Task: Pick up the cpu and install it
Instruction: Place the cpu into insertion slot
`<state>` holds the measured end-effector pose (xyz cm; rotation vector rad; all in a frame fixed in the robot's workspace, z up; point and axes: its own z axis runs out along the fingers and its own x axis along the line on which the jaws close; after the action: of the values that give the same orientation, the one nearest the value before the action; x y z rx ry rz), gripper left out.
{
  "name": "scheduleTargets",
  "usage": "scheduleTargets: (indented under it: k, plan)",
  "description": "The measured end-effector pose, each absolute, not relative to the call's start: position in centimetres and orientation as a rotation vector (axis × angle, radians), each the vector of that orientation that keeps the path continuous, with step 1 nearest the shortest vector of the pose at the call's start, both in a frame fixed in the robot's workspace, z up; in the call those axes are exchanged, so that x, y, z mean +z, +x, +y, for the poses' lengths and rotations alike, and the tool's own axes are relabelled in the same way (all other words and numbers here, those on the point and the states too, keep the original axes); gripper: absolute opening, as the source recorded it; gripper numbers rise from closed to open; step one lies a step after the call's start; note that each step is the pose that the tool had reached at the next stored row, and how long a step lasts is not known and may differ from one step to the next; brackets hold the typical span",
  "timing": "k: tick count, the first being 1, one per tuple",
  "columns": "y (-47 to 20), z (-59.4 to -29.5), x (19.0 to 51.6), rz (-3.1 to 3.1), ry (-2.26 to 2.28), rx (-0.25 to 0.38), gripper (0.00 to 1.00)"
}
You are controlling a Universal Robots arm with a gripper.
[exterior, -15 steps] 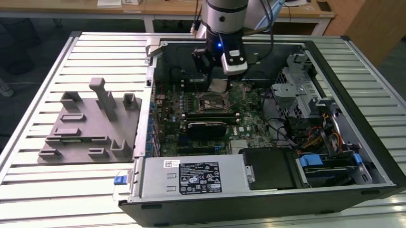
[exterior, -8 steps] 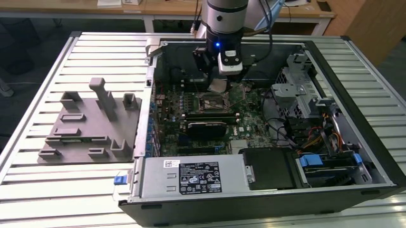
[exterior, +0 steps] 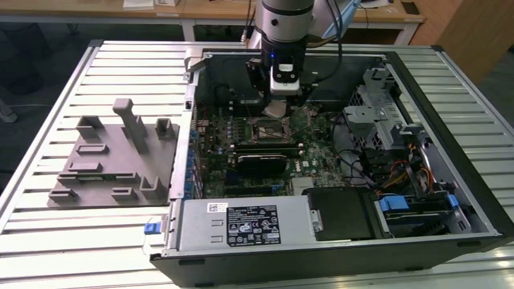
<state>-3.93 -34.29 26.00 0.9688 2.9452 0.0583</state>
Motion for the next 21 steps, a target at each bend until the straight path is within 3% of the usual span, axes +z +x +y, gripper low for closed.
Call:
scheduleTargets:
  k: [21]
  plan:
    - [-3.93, -34.29, 25.89, 2.708, 1.497, 0.045, 0.54]
